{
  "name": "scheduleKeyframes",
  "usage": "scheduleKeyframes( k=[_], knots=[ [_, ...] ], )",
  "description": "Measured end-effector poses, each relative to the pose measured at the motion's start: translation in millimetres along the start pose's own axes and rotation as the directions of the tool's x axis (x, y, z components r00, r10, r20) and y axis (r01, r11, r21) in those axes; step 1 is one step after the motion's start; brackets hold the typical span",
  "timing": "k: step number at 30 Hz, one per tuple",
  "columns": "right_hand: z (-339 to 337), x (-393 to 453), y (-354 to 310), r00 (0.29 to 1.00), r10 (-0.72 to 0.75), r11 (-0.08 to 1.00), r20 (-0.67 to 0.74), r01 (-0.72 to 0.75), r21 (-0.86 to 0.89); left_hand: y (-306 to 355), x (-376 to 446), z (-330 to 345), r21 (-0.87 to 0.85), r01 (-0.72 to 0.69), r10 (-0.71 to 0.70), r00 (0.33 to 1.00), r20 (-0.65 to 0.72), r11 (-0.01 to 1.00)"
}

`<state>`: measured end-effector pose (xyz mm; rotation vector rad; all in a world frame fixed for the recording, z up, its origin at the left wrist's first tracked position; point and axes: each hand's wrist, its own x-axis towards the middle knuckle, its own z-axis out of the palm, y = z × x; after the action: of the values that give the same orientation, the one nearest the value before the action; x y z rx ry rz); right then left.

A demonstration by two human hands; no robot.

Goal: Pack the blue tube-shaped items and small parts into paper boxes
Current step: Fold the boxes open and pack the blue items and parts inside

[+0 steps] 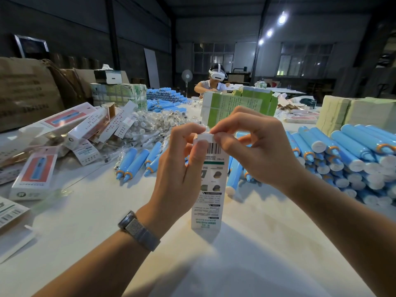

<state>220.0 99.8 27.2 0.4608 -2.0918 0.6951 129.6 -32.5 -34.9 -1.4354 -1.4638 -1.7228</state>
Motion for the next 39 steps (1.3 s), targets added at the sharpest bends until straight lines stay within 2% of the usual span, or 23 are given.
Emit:
scheduleKeyframes(
  k=[10,16,25,32,39],
  knots=[
    [-17.8,8.9,-8.3,0.998,0.019,0.998,0.068,-0.015,-0.065,-2.4,0.4,-0.1,0.002,-0.004,0.004,1.000,0.024,1.000],
    [-22.5,10.2,-10.4,0.989,0.039,0.999,0.144,-0.036,-0.023,-1.3,2.0,-0.2,0.029,-0.046,0.046,0.999,0.022,0.998],
    [-21.8,14.2,-16.9,0.986,-0.088,0.953,0.141,0.125,-0.278,-1.8,3.0,-0.3,0.031,-0.009,0.008,1.000,0.017,0.999],
    [-27.5,17.4,-24.9,0.978,-0.044,0.949,0.203,0.104,-0.299,0.4,3.7,-1.0,0.074,-0.022,0.020,0.999,0.025,0.997],
    [-30.8,21.5,-32.9,0.969,0.001,0.922,0.247,0.094,-0.376,4.2,4.4,0.2,0.038,-0.010,0.008,0.999,0.052,0.999]
  ],
)
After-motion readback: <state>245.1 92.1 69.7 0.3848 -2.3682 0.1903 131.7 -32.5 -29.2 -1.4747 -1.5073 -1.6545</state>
